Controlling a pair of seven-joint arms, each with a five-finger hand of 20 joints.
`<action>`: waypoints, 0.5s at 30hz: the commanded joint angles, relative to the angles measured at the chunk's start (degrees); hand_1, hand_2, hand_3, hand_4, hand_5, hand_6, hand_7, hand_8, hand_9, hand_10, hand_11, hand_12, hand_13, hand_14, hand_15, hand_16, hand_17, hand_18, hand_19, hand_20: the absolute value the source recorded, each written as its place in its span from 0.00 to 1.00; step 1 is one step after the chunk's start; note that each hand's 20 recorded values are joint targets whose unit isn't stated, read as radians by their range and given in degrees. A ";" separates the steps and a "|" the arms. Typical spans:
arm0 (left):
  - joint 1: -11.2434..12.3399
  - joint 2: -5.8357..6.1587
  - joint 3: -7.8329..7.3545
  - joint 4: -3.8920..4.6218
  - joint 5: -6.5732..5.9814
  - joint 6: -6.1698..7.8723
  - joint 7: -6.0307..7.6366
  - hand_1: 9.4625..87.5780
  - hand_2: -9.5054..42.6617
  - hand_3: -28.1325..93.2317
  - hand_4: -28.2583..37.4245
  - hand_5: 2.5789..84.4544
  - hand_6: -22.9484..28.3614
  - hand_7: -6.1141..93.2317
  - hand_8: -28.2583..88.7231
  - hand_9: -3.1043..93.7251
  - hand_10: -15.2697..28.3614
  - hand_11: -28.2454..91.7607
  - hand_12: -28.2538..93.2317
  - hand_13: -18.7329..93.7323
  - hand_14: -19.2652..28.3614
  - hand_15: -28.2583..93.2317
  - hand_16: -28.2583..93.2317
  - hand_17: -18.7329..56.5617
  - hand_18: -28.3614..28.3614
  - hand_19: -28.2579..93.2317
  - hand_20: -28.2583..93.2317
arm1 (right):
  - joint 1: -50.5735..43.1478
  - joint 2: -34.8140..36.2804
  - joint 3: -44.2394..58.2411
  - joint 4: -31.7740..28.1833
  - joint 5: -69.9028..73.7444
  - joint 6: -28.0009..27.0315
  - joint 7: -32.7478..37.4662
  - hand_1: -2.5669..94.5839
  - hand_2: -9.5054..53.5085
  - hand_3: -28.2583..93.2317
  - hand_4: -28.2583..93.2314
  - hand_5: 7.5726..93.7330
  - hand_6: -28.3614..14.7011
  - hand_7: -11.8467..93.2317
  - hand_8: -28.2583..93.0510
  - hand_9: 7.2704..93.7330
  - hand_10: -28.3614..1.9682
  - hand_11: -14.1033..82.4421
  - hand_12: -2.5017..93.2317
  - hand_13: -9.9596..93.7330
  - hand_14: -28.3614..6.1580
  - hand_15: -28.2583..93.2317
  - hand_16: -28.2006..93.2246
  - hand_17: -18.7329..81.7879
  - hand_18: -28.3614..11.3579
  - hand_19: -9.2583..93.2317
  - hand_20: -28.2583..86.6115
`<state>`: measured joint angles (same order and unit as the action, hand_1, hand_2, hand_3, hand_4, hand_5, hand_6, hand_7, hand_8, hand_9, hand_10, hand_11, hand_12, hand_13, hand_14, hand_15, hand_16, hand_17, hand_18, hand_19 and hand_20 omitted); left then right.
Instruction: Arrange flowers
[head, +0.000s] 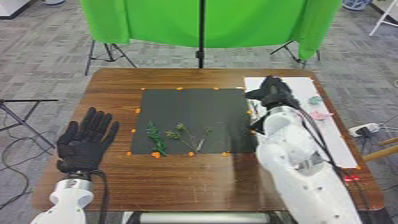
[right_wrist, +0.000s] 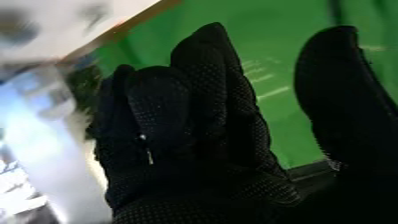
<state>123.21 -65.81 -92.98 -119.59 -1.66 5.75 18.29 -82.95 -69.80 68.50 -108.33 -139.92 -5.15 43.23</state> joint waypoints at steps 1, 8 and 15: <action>0.73 -0.46 0.40 0.05 -0.28 -0.75 0.44 0.26 0.49 0.90 0.00 0.61 0.65 0.20 0.16 0.49 0.73 0.43 0.34 0.46 0.75 0.55 0.17 0.15 0.74 0.54 0.34 | 2.13 2.59 -0.05 4.44 1.12 -6.68 1.02 0.36 0.00 0.83 0.00 0.70 0.44 0.22 0.15 0.73 0.32 0.72 0.34 0.75 0.35 0.84 0.49 0.53 0.00 0.99 0.47; 0.85 -0.72 0.79 -0.17 -0.72 -0.73 0.21 0.24 0.49 0.89 0.00 0.61 0.65 0.20 0.16 0.49 0.73 0.44 0.34 0.46 0.75 0.55 0.17 0.15 0.74 0.54 0.34 | 3.78 1.97 -1.17 9.76 0.10 -13.67 -0.26 0.36 0.00 0.78 0.00 0.63 0.42 0.18 0.16 0.71 0.29 0.71 0.34 0.73 0.32 0.84 0.50 0.51 0.00 0.96 0.49; 0.29 -0.35 0.90 -0.12 -1.02 0.42 -0.03 0.24 0.50 0.89 0.00 0.61 0.65 0.20 0.16 0.49 0.73 0.44 0.34 0.46 0.75 0.55 0.17 0.15 0.74 0.54 0.34 | 3.34 2.09 -1.92 11.03 -4.30 -11.40 1.17 0.40 0.00 0.71 0.00 0.62 0.40 0.17 0.16 0.70 0.29 0.71 0.33 0.72 0.32 0.85 0.49 0.50 0.00 0.95 0.52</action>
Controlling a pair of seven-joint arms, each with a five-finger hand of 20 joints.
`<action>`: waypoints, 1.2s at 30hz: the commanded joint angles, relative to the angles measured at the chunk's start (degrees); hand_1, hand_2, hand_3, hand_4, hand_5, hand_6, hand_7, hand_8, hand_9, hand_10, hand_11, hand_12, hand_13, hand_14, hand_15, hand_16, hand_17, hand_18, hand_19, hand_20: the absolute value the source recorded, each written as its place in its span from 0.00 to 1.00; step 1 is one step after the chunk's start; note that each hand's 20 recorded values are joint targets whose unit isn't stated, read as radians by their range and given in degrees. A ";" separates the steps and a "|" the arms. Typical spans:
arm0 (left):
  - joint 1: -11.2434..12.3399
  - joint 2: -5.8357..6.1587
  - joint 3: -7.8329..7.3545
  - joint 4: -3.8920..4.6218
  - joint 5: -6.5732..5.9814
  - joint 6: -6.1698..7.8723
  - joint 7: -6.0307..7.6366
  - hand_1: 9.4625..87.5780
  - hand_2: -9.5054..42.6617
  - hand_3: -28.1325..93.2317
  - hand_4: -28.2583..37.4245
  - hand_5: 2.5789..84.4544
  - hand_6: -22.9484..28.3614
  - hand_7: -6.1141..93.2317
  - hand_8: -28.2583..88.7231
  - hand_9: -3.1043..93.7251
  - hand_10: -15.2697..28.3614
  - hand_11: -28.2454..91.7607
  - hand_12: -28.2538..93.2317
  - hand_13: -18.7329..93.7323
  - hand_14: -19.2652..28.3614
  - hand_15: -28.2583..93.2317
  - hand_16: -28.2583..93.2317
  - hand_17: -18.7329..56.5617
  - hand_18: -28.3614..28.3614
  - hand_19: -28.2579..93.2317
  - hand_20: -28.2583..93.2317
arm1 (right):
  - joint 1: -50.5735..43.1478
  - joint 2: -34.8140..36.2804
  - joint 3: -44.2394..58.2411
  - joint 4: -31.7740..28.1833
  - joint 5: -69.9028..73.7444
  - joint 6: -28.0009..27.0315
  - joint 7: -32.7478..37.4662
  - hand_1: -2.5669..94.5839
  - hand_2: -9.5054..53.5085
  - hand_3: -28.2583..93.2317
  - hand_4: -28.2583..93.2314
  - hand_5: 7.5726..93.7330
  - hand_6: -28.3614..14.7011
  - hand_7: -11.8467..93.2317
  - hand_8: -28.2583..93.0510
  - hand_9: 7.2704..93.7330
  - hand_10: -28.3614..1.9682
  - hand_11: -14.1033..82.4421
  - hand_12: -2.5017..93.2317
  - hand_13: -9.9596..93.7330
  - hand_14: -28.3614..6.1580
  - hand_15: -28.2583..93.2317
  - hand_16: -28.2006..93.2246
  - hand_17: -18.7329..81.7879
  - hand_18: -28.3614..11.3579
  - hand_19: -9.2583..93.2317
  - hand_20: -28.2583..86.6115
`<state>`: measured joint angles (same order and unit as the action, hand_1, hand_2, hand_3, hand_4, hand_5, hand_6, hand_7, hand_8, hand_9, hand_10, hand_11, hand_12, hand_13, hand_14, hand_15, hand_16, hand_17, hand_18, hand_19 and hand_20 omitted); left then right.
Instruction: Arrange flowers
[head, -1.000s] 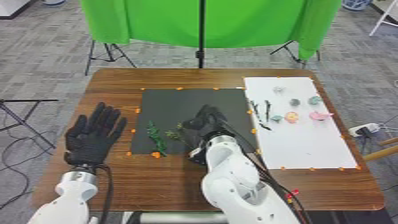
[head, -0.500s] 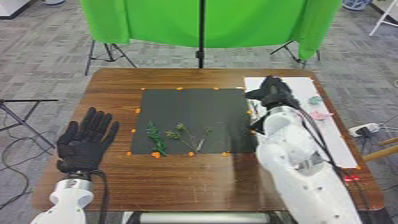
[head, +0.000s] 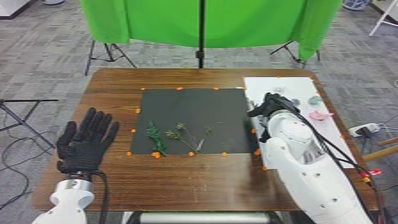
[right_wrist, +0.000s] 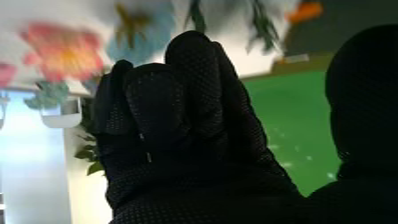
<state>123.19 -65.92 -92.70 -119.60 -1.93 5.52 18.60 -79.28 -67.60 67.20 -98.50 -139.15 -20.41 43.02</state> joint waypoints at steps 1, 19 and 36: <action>0.31 -0.31 0.54 -0.14 -0.79 0.86 -0.44 0.24 0.50 0.89 0.00 0.61 0.65 0.20 0.16 0.49 0.73 0.44 0.34 0.46 0.75 0.55 0.17 0.15 0.74 0.54 0.34 | -0.64 0.01 -0.62 0.88 -4.94 4.65 1.81 0.38 0.00 0.73 0.00 0.62 0.40 0.17 0.16 0.70 0.29 0.71 0.33 0.72 0.32 0.85 0.48 0.51 0.00 0.95 0.53; -0.64 0.10 1.14 0.55 -0.55 0.84 -1.95 0.25 0.50 0.89 0.00 0.61 0.65 0.20 0.16 0.49 0.73 0.44 0.34 0.46 0.75 0.56 0.17 0.15 0.74 0.54 0.34 | -1.23 -0.66 -1.32 4.59 -5.74 4.56 2.63 0.49 0.00 0.58 0.00 0.61 0.39 0.18 0.16 0.70 0.28 0.73 0.34 0.72 0.33 0.85 0.49 0.51 0.00 0.95 0.55; -0.97 -0.45 1.40 0.64 -0.39 1.14 -2.00 0.25 0.49 0.89 0.00 0.61 0.65 0.21 0.16 0.49 0.73 0.44 0.34 0.46 0.75 0.56 0.17 0.15 0.74 0.54 0.34 | -3.18 -0.29 -7.15 9.74 -8.80 8.14 -1.76 0.65 0.00 0.78 0.00 0.88 0.59 0.37 0.31 0.86 0.50 0.63 0.48 0.83 0.44 0.82 0.50 0.54 0.00 0.94 0.55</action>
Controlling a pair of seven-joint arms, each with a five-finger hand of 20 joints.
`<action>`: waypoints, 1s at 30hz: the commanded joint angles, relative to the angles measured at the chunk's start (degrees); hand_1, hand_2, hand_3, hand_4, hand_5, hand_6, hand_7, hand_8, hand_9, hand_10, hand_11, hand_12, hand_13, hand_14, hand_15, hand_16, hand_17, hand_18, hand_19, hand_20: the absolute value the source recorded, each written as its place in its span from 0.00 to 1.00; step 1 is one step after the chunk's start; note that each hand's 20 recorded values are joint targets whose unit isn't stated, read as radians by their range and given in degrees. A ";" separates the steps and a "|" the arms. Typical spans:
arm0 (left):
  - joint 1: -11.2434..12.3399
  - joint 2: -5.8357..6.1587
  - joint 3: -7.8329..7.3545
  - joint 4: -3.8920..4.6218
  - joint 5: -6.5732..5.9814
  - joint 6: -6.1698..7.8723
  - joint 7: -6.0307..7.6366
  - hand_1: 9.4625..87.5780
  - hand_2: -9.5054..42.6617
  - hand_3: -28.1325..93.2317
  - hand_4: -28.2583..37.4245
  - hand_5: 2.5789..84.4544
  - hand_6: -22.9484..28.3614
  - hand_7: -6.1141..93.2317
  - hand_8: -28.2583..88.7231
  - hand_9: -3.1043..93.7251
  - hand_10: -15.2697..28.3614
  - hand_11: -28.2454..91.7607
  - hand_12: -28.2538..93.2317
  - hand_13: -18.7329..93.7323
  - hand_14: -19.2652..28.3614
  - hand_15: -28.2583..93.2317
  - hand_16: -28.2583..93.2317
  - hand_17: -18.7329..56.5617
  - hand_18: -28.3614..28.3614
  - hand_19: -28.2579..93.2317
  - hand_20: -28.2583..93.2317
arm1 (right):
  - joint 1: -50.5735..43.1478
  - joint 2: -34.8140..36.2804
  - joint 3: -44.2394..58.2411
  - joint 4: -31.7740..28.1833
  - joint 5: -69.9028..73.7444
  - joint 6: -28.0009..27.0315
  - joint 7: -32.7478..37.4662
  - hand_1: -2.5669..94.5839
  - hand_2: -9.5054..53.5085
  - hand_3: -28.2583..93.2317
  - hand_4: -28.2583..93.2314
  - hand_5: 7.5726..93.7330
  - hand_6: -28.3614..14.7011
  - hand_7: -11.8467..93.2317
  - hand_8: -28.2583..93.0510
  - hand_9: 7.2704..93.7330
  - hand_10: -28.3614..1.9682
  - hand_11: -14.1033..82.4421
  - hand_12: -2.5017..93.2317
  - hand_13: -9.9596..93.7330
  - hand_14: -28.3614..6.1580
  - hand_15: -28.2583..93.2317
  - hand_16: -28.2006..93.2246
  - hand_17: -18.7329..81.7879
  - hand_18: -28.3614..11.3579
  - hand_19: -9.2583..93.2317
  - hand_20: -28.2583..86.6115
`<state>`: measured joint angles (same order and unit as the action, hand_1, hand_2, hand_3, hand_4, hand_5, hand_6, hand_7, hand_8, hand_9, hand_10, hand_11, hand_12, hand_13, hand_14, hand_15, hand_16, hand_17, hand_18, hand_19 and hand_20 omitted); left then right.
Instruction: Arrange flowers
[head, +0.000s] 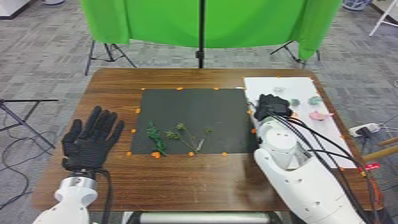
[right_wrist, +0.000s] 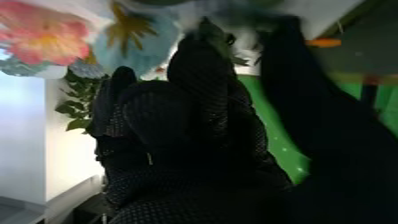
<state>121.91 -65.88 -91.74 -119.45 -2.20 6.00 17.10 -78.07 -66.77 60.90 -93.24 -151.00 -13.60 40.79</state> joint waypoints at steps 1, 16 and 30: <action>0.30 -0.49 0.50 0.54 -0.13 0.65 -0.41 0.25 0.50 0.89 0.00 0.61 0.65 0.21 0.16 0.49 0.73 0.44 0.34 0.46 0.75 0.56 0.17 0.15 0.74 0.54 0.34 | -4.50 -1.13 -0.58 4.42 3.30 1.60 0.74 0.66 0.00 0.78 0.00 0.89 0.59 0.39 0.32 0.87 0.50 0.62 0.48 0.84 0.44 0.81 0.50 0.55 0.00 0.94 0.55; 2.46 -0.73 -2.13 -0.33 -0.49 0.41 1.89 0.25 0.50 0.89 0.00 0.61 0.65 0.20 0.16 0.49 0.73 0.44 0.34 0.46 0.75 0.56 0.17 0.15 0.74 0.54 0.34 | -5.86 0.04 2.68 -5.59 9.87 16.93 6.69 0.59 0.00 0.89 0.01 0.88 0.61 0.42 0.40 0.89 0.50 0.66 0.45 0.87 0.44 0.81 0.50 0.58 0.00 0.96 0.56; 2.05 0.61 -1.91 -1.39 -2.85 3.32 2.64 0.25 0.50 0.89 0.00 0.62 0.65 0.21 0.16 0.50 0.73 0.44 0.34 0.46 0.75 0.56 0.17 0.15 0.74 0.55 0.34 | -3.38 -3.27 -2.67 -17.34 29.02 15.08 14.85 0.58 0.00 0.89 0.03 0.85 0.60 0.47 0.39 0.87 0.50 0.69 0.45 0.86 0.43 0.83 0.51 0.58 0.00 0.97 0.55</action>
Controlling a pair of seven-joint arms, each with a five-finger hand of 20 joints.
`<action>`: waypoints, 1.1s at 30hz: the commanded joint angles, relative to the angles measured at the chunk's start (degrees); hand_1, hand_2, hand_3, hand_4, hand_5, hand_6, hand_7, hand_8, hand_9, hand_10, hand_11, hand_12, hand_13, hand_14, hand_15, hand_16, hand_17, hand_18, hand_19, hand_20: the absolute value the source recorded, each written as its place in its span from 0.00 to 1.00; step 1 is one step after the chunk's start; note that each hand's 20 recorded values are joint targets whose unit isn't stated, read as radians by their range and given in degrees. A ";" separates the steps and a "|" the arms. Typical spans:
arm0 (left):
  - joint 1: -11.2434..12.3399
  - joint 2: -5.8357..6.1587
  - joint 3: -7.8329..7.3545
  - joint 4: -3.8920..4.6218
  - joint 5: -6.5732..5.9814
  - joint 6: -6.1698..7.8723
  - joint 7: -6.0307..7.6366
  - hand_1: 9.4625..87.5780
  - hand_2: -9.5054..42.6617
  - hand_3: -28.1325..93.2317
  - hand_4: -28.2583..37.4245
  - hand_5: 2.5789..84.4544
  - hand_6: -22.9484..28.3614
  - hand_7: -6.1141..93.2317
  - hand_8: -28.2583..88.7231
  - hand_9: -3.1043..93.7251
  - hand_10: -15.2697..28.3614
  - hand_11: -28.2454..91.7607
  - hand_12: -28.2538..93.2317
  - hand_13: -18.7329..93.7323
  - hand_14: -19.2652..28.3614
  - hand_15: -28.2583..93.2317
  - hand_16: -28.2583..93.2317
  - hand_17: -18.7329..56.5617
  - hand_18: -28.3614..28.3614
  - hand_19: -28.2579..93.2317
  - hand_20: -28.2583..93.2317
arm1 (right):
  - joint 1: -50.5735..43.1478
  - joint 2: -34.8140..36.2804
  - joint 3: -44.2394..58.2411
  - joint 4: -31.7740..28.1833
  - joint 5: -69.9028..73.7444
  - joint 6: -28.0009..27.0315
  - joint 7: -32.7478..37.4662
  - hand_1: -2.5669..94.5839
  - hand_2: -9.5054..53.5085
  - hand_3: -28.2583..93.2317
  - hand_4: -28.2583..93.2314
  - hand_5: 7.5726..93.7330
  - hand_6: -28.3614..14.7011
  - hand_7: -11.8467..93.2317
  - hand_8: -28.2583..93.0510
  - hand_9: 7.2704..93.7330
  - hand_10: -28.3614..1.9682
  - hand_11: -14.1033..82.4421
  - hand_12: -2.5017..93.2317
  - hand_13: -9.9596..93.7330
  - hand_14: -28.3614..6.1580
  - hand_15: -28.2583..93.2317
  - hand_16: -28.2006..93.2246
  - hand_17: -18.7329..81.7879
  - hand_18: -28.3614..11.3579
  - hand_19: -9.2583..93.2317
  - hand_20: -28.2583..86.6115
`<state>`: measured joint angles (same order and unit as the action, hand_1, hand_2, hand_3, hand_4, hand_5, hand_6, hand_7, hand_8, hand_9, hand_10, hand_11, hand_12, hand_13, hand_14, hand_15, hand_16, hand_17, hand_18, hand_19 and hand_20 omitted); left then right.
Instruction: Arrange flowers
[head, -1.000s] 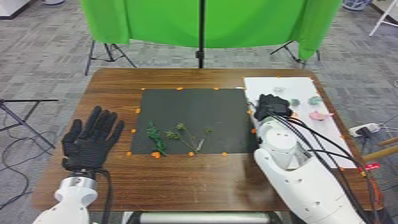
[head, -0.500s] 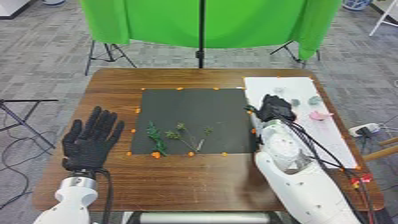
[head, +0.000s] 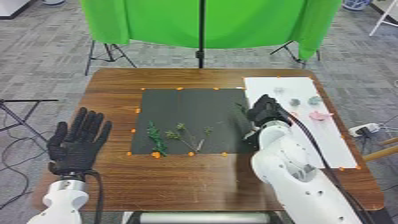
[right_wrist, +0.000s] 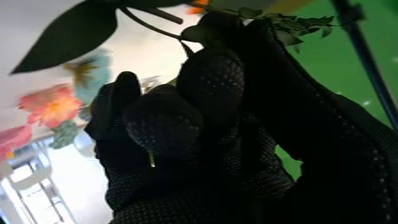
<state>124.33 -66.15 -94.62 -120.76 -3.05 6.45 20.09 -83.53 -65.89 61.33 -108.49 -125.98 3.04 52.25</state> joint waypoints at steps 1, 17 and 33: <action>-0.51 1.14 1.08 -0.07 -2.12 2.91 -0.35 0.25 0.50 0.89 0.00 0.62 0.65 0.21 0.16 0.50 0.73 0.45 0.34 0.46 0.75 0.57 0.17 0.15 0.74 0.55 0.34 | 1.99 -4.47 -3.61 -2.12 4.00 -2.09 3.52 0.58 0.00 0.89 0.02 0.83 0.60 0.50 0.39 0.85 0.50 0.71 0.45 0.85 0.43 0.84 0.51 0.58 0.00 0.98 0.55; -1.65 3.25 1.68 -0.25 -2.82 4.53 -0.40 0.25 0.52 0.89 0.00 0.63 0.66 0.22 0.16 0.50 0.74 0.46 0.34 0.47 0.76 0.58 0.16 0.15 0.75 0.56 0.35 | -1.16 -7.14 -8.64 1.58 -1.54 -3.16 5.76 0.57 0.00 0.89 0.02 0.73 0.60 0.60 0.34 0.81 0.48 0.74 0.46 0.82 0.42 0.87 0.51 0.56 0.00 0.99 0.54; 0.67 2.69 0.53 -0.99 -3.17 4.14 0.48 0.24 0.52 0.89 0.00 0.63 0.66 0.22 0.16 0.51 0.74 0.46 0.34 0.47 0.76 0.59 0.16 0.15 0.75 0.56 0.35 | -2.84 -5.91 -5.79 0.13 -1.26 -1.53 6.33 0.50 0.00 0.91 0.01 0.69 0.47 0.26 0.14 0.79 0.44 0.74 0.45 0.80 0.39 0.87 0.50 0.55 0.00 0.99 0.54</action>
<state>123.30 -63.04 -93.85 -121.67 -5.82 10.54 20.36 -84.89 -73.11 54.33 -107.93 -127.71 0.65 57.40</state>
